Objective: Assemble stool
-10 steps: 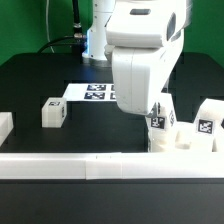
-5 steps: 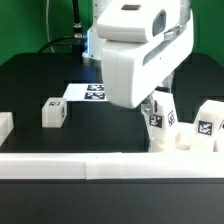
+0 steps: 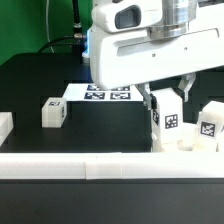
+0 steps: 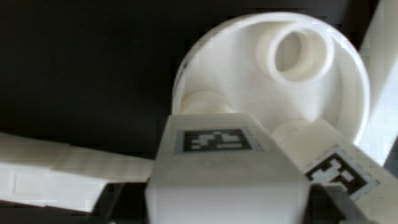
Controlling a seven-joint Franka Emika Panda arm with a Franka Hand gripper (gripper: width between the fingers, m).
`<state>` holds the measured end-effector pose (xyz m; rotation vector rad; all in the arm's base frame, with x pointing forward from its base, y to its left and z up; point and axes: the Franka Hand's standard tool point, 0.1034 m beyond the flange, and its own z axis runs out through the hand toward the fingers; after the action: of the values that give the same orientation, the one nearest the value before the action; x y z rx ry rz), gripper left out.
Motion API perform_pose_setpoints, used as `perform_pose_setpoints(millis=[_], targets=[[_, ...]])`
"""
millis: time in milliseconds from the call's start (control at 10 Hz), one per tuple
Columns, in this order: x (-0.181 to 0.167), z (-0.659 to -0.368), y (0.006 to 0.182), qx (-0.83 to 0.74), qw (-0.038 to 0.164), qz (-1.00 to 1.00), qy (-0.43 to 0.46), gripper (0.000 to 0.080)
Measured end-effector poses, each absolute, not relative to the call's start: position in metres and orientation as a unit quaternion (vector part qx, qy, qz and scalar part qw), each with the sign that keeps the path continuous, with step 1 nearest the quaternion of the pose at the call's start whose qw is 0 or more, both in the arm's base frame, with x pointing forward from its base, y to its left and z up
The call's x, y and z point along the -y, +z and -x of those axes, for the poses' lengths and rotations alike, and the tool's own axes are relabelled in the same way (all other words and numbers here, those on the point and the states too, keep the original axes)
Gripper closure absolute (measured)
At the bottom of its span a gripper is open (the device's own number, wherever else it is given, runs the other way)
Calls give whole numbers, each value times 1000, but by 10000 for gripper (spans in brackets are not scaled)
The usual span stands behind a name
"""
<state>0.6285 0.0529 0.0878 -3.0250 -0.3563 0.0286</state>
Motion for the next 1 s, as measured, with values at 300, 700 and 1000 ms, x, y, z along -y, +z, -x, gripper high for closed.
perform_pose_setpoints(millis=[300,700,1000], targets=[[-54,-629,88,36,47,998,12,462],[-56,-625,87,-176,50,983,4,462],[-63,-627,86,-340,62,938,-10,462]])
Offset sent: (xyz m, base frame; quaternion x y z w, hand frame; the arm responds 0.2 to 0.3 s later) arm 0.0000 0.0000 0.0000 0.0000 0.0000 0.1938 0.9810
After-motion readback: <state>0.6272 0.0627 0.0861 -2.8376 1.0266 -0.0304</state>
